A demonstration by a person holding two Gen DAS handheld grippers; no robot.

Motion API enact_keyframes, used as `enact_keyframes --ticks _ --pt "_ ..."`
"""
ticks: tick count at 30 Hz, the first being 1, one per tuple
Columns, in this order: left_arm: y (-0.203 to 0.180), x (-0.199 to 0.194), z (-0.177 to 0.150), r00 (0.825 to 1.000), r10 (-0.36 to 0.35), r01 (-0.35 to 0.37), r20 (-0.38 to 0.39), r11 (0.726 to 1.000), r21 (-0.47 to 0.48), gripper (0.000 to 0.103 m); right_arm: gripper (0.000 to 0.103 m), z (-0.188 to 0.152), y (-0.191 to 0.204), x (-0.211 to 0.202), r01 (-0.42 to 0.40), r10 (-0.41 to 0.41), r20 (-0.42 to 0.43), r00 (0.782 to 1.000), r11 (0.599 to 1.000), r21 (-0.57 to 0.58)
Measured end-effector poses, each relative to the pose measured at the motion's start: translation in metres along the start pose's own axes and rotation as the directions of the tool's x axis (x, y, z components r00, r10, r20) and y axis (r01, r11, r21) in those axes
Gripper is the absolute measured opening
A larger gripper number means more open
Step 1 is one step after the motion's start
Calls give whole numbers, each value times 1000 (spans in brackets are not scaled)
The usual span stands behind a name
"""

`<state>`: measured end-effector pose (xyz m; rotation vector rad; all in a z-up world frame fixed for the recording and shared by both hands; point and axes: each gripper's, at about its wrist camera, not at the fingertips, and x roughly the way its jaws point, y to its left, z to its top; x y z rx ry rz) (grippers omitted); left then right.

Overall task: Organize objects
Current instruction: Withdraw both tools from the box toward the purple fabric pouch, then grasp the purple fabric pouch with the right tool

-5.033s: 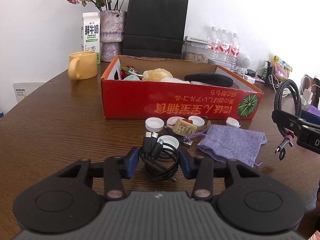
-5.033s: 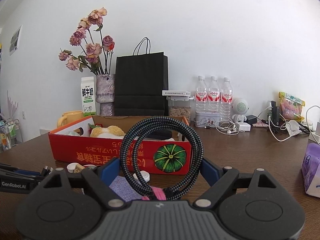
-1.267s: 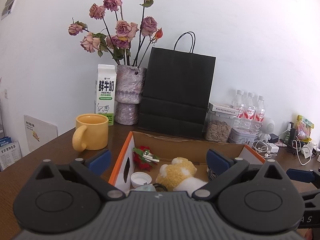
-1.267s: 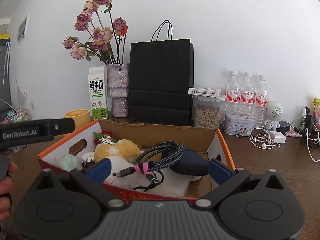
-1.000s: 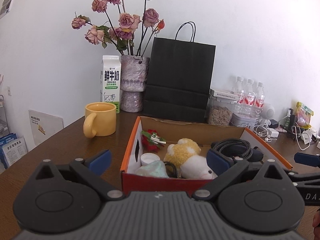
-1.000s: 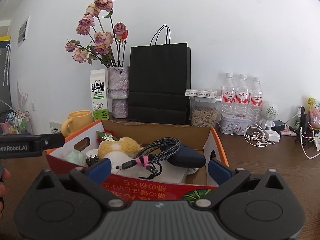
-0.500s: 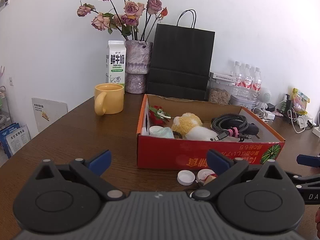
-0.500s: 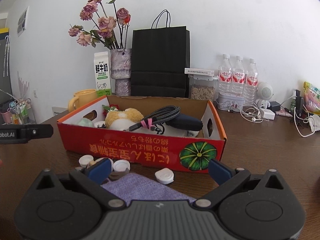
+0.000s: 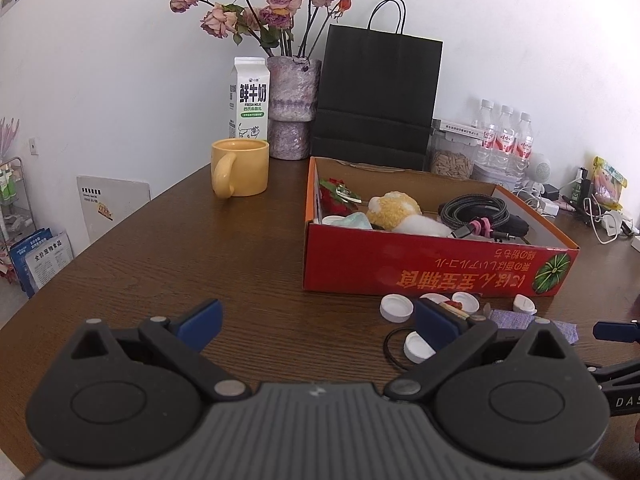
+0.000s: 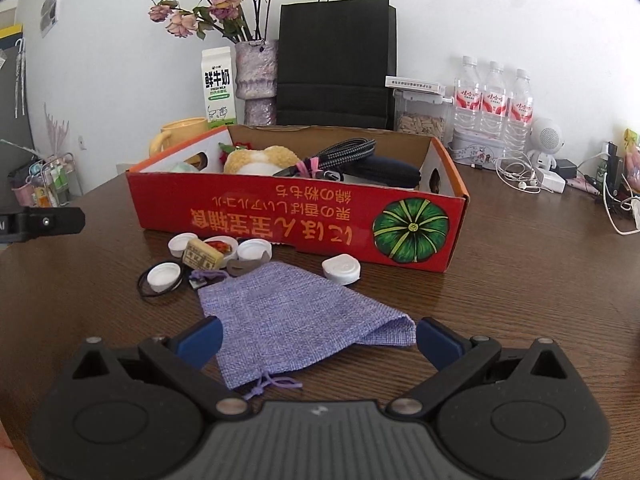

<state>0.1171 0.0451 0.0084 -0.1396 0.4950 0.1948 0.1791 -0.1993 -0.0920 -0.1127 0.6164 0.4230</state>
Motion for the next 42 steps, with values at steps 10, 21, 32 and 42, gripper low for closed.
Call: enact_keyframes --ticks 10,21,32,42 --pt "-4 5 -3 999 10 -10 -31 1000 14 103 103 29 0 49 -41 36 -108 993 998 -40" --pt "-11 15 -7 998 23 -22 -61 1000 15 103 103 20 -2 58 -63 60 -79 995 997 -34" --pt "-13 15 -11 997 27 -26 -73 1000 15 103 69 14 4 43 -97 96 -40 995 994 -51" --pt "-11 16 -15 996 29 -28 -89 1000 11 103 13 6 11 18 -157 159 30 987 985 -73"
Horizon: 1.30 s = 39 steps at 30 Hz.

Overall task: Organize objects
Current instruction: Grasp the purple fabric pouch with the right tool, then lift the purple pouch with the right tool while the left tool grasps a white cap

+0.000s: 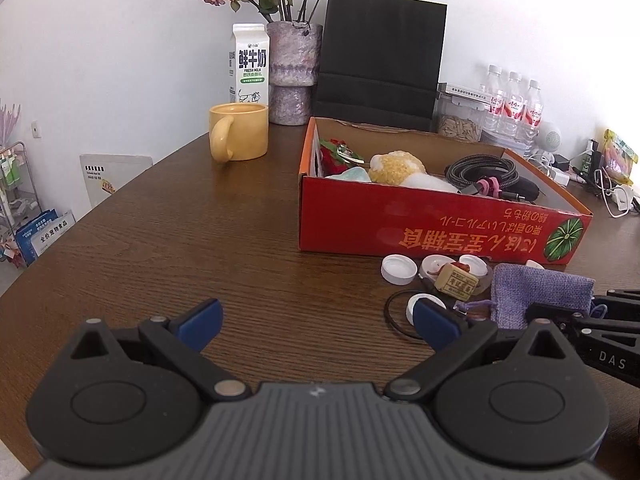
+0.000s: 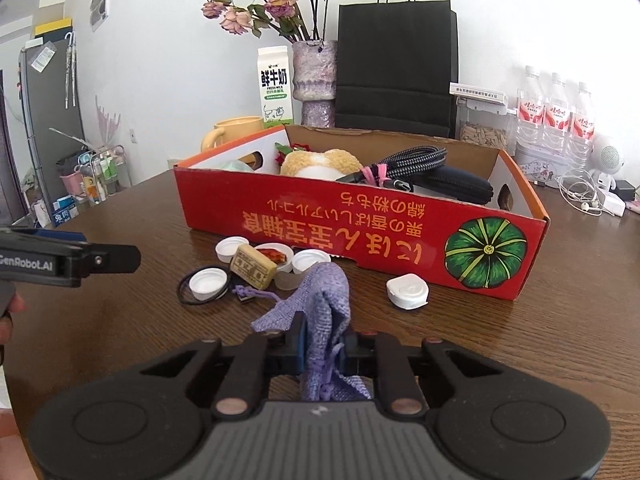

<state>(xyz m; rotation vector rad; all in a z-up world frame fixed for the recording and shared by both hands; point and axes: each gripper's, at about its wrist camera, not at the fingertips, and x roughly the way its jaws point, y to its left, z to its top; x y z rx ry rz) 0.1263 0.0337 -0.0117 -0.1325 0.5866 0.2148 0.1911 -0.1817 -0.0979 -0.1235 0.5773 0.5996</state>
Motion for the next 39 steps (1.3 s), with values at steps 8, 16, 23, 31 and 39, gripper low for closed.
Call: enact_keyframes --ticks 8,16,23,31,39 --pt "-8 3 -2 1000 -12 12 -6 1000 19 103 12 -7 -24 -37 40 -74 205 976 985 166" --pt "-25 9 -3 999 -36 37 -19 997 62 103 12 -10 -29 -43 47 -91 250 964 983 178" --pt "-42 20 0 998 -62 62 -8 992 107 103 12 -11 -29 -44 46 -93 258 962 982 183" --pt "-56 29 0 994 -109 110 -15 982 152 44 12 -12 -29 -45 40 -90 259 962 981 192" --pt "-57 40 0 989 -138 143 -43 978 150 23 12 -11 -29 -45 36 -87 262 961 981 193"
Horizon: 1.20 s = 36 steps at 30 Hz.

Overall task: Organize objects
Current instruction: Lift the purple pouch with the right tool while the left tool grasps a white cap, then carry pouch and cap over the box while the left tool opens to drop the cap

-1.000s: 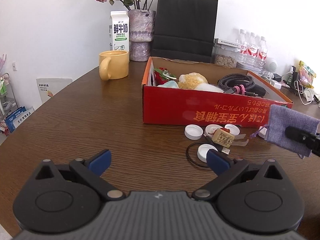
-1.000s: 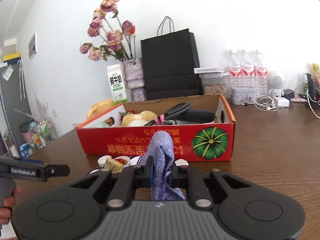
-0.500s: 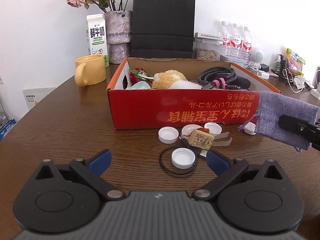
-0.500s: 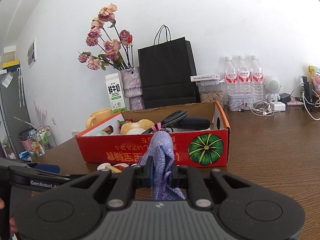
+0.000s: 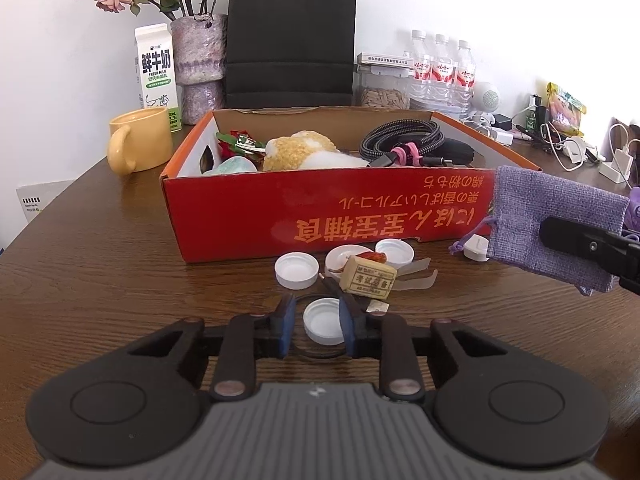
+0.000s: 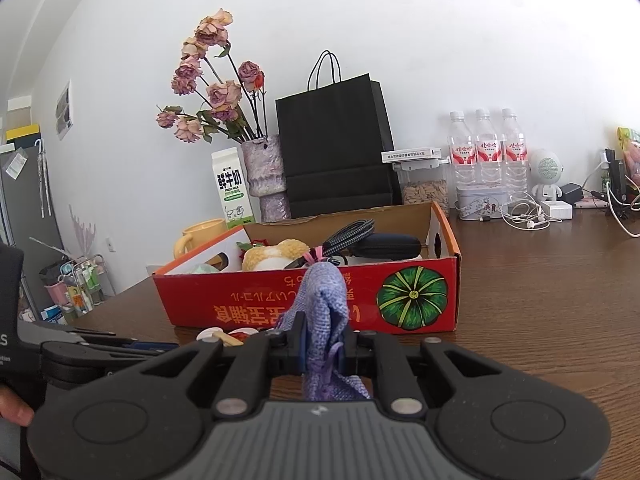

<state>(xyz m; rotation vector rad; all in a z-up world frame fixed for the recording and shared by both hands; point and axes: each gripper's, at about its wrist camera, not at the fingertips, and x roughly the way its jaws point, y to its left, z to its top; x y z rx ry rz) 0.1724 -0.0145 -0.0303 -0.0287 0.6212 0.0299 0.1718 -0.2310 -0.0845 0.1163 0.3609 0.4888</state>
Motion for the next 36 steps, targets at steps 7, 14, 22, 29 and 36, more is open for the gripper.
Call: enact_keyframes --ticks 7,14,22,29,36 --pt "4 3 -2 1000 -13 13 -10 1000 -26 5 13 0 0 0 -1 1 1 1000 1000 0" --pt "6 -10 0 999 -1 3 40 999 -37 5 13 0 0 0 -1 1 1 1000 1000 0" --pt "8 -30 10 993 -14 18 114 999 -38 5 13 0 0 0 -1 1 -3 1000 1000 1" --pt "10 -39 27 985 -28 36 171 998 -44 5 13 8 11 2 2 -1 39 999 999 -37" --pt "14 -43 50 973 -17 31 232 998 -57 5 13 37 32 15 -13 21 92 996 997 -81"
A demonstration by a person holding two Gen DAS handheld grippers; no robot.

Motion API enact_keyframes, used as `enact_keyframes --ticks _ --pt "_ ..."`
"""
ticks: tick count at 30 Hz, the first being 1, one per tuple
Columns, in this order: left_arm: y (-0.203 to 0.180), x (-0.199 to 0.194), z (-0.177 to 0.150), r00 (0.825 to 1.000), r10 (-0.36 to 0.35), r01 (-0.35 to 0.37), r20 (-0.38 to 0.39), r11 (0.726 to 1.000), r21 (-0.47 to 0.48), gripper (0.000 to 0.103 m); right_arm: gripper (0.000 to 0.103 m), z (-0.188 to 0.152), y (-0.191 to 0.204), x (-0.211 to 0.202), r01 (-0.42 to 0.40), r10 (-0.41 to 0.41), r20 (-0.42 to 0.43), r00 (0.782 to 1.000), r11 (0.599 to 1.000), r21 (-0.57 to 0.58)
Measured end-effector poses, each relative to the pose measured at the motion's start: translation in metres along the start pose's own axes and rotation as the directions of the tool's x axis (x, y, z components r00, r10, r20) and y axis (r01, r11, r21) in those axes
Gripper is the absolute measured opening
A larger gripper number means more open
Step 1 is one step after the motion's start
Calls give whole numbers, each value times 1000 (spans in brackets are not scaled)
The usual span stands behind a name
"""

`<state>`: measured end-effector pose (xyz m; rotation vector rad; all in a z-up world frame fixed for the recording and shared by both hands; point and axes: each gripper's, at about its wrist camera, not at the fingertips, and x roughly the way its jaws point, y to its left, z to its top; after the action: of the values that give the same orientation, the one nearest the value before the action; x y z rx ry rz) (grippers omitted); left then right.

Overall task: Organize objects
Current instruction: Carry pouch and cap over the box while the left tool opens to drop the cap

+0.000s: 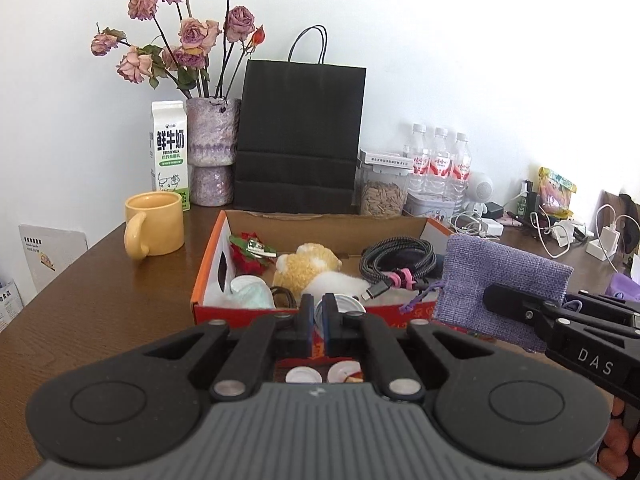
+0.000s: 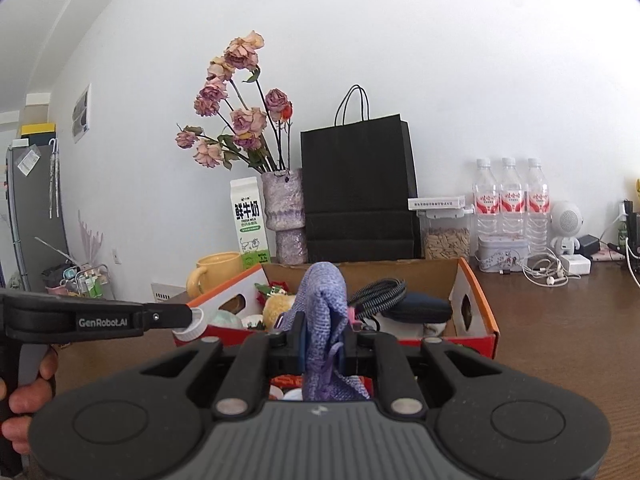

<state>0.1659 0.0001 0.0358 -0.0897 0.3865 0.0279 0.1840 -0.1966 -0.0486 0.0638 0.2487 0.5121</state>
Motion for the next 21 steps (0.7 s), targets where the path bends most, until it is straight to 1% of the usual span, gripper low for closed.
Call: enact_keyframes --ticks 7,11,21 --pt "4 15 23 999 -5 5 48 1000 -13 5 13 25 15 34 -3 3 19 1000 1000 -18" --pt "8 32 35 999 4 -3 51 1000 -22 5 13 35 19 58 17 -16 18 1000 999 -35" --pt "18 80 57 998 24 -20 54 998 -64 5 13 49 13 117 38 -38 -2 999 999 -26"
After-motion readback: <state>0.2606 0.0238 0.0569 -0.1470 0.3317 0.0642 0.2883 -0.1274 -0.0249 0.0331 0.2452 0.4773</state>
